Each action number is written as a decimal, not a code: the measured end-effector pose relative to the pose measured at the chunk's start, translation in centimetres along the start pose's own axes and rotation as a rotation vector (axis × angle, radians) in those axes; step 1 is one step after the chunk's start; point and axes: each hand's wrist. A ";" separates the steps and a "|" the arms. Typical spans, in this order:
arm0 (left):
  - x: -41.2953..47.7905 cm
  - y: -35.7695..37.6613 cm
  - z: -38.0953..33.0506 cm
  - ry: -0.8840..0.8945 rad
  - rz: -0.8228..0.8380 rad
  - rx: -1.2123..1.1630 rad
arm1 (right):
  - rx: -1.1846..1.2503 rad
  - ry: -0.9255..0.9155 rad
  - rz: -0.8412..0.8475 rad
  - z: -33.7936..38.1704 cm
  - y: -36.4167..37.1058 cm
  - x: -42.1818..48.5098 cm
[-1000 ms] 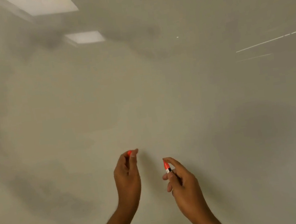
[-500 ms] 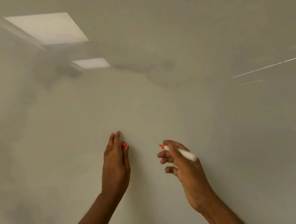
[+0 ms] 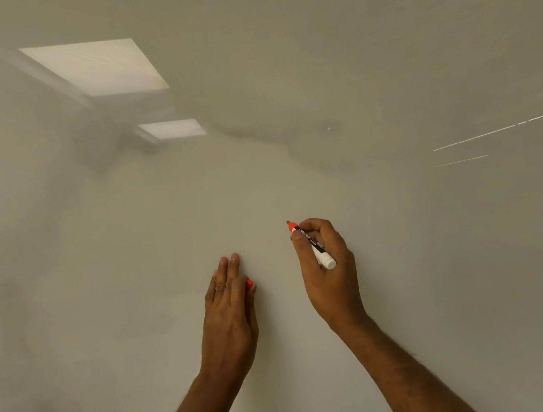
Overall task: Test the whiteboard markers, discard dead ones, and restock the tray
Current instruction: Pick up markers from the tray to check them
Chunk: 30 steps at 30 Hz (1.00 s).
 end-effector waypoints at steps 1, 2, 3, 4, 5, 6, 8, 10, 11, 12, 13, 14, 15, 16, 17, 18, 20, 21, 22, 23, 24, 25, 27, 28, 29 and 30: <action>0.0 0.1 0.1 0.005 0.000 0.003 | -0.020 -0.017 0.004 -0.1 0.2 0.3; -0.1 0.2 0.2 0.008 0.001 0.008 | -0.037 -0.031 0.002 -0.3 0.2 0.6; 0.0 0.2 0.3 0.009 0.000 0.010 | -0.045 -0.039 -0.010 -0.5 0.3 0.8; 0.0 0.2 0.3 0.010 0.001 0.012 | -0.042 -0.035 -0.032 -0.7 0.3 0.9; 0.0 0.2 0.3 0.016 0.000 0.015 | -0.035 -0.025 -0.055 -0.9 0.3 0.8; 0.0 0.2 0.3 0.026 -0.001 0.019 | -0.037 -0.023 -0.068 -1.2 0.3 0.6; 0.0 0.2 0.3 0.041 -0.006 0.024 | -0.091 -0.053 -0.068 -1.7 0.3 -0.5; 0.1 0.0 0.1 0.046 -0.010 0.021 | -0.119 -0.048 -0.074 -2.2 0.0 -1.9; 0.2 0.0 0.0 0.047 -0.010 0.021 | -0.111 -0.027 -0.082 -2.6 -0.2 -2.5; 0.2 -0.1 0.0 0.045 -0.010 0.021 | -0.116 -0.016 -0.081 -3.0 -0.4 -3.2; 0.2 -0.1 0.0 0.036 -0.008 0.018 | -0.138 -0.014 -0.067 -3.4 -0.7 -4.1; 0.2 -0.2 -0.1 0.021 -0.001 0.012 | -0.173 -0.012 -0.043 -3.8 -0.8 -5.0; 0.3 -0.4 -0.2 0.004 0.009 0.007 | -0.198 0.005 -0.023 -4.2 -1.0 -6.0; 0.3 -0.6 -0.3 -0.015 0.024 0.001 | -0.209 0.043 -0.011 -4.6 -1.2 -6.9; 0.4 -0.8 -0.5 -0.032 0.041 -0.009 | -0.204 0.093 -0.004 -4.8 -1.4 -7.7; 0.3 -1.2 -0.9 -0.053 0.054 -0.028 | -0.185 0.146 0.004 -4.8 -1.7 -8.5; 0.1 -2.2 -2.0 -0.160 0.060 -0.120 | -0.099 0.228 0.018 -3.9 -2.5 -9.5; -0.1 -2.8 -2.7 -0.241 0.048 -0.201 | -0.052 0.240 0.020 -3.0 -2.8 -10.0; -0.3 -3.4 -3.3 -0.312 0.022 -0.290 | -0.014 0.236 0.025 -2.0 -3.0 -10.3; -0.4 -4.1 -4.0 -0.373 -0.011 -0.380 | 0.018 0.224 0.040 -0.8 -3.1 -10.6; -0.5 -4.8 -4.7 -0.435 -0.050 -0.480 | 0.048 0.212 0.065 0.4 -3.1 -10.9; -0.4 -5.6 -5.3 -0.517 -0.098 -0.609 | 0.083 0.205 0.099 1.5 -3.0 -11.2; 0.2 -7.2 -6.1 -0.751 -0.201 -0.933 | 0.140 0.179 0.178 3.6 -2.8 -11.7; 0.5 -8.1 -6.4 -0.866 -0.243 -1.097 | 0.163 0.159 0.218 4.5 -2.6 -12.0; 0.7 -8.8 -6.5 -0.958 -0.275 -1.238 | 0.192 0.140 0.253 5.5 -2.5 -12.3; 0.8 -9.5 -6.7 -1.025 -0.299 -1.351 | 0.222 0.127 0.286 6.3 -2.4 -12.5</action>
Point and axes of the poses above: each hand's wrist, its own x-axis towards the middle knuckle, its own y-axis out of the palm, z = x × y, and after that the axes turned 14 degrees about -x, right-handed
